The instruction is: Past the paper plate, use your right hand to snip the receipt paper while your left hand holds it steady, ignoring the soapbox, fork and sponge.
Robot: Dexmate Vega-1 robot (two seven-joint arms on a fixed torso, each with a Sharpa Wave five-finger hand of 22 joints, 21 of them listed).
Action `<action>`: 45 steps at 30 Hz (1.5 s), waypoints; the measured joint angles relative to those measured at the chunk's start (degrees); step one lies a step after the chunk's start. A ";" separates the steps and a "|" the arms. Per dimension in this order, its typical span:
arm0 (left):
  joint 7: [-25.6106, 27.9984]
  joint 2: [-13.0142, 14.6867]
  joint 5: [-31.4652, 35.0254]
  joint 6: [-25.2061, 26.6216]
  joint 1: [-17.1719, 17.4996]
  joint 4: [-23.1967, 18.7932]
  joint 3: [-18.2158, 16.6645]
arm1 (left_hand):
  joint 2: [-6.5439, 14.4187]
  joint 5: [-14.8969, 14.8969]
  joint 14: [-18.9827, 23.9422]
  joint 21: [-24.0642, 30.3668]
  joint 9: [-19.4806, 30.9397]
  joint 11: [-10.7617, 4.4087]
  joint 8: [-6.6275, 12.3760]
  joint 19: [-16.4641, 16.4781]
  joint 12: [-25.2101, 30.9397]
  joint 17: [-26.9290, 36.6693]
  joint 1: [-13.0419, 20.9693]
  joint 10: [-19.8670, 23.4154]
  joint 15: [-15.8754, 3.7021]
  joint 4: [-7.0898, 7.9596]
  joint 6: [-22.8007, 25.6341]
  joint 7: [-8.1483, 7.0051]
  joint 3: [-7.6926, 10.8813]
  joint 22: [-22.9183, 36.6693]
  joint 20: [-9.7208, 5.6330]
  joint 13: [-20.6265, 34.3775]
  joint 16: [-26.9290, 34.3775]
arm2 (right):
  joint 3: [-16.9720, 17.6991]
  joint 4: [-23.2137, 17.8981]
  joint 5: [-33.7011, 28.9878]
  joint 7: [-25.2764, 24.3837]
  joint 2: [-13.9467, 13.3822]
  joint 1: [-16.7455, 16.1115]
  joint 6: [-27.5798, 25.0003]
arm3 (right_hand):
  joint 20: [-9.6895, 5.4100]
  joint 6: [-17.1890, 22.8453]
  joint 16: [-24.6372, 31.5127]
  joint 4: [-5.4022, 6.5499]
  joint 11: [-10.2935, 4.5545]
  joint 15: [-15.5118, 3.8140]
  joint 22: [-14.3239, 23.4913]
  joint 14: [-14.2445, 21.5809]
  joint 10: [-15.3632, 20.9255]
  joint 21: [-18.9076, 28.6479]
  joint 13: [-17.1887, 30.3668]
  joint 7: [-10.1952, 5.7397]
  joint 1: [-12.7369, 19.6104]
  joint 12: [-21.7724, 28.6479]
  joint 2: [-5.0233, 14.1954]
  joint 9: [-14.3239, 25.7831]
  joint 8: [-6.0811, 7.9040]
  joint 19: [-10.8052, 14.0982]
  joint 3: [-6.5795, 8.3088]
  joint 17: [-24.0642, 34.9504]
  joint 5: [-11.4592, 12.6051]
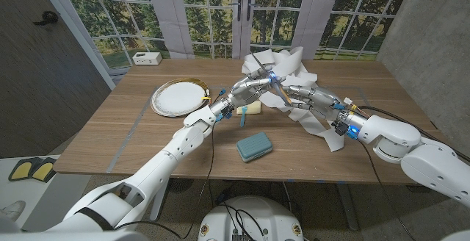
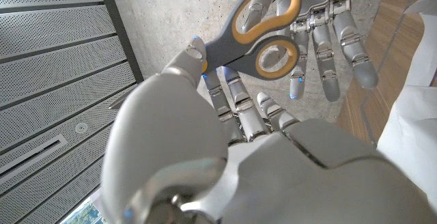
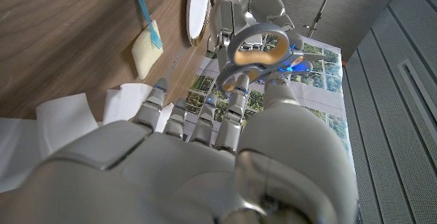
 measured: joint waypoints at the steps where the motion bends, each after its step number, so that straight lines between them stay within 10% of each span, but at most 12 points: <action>1: -0.20 0.00 -0.06 -0.08 0.00 0.00 0.00 | 0.00 0.00 0.00 0.00 0.00 0.00 0.00 0.00 -0.11 0.00 0.00 0.00 0.00 0.00 0.00 0.00 0.00 0.00 0.00 0.00 0.00 | 0.02 -0.04 0.00 0.00 -0.03 0.00 0.00 | 0.00 0.52 0.00 0.00 0.00 0.00 0.00 0.00 0.00 0.00 0.00 -0.08 0.00 0.00 0.00 0.00 0.00 0.00 0.00 0.00 0.00; 28: -2.84 -1.44 -0.54 -0.66 -1.04 3.45 -0.23 | 0.06 -0.26 0.00 0.00 -0.02 0.06 -0.08 0.00 -0.11 0.01 -0.06 0.06 0.00 0.00 0.02 -0.02 0.00 0.00 0.00 0.20 0.00 | -0.40 -1.02 -1.33 -1.31 -0.84 1.30 -1.97 | 0.13 2.83 0.00 3.35 0.60 -0.01 0.00 -2.88 -2.50 0.00 -0.01 1.02 -6.03 -0.68 2.11 -0.18 -0.57 -1.36 -0.87 0.25 0.00; 45: -3.78 -2.91 -0.26 -0.93 -2.22 5.99 -0.57 | 0.07 -0.10 0.01 0.00 -0.02 -0.26 -0.31 0.00 -0.18 0.02 -0.06 0.36 0.00 0.00 0.31 -0.32 -0.01 0.00 0.00 0.48 0.01 | -0.41 -0.87 -1.17 0.96 -0.99 1.55 -1.34 | 0.00 -0.20 -0.34 -3.78 0.21 0.21 0.00 -4.94 -5.76 -0.28 -0.15 0.69 3.04 -0.68 1.67 -0.27 -1.62 -4.10 5.13 -0.44 3.61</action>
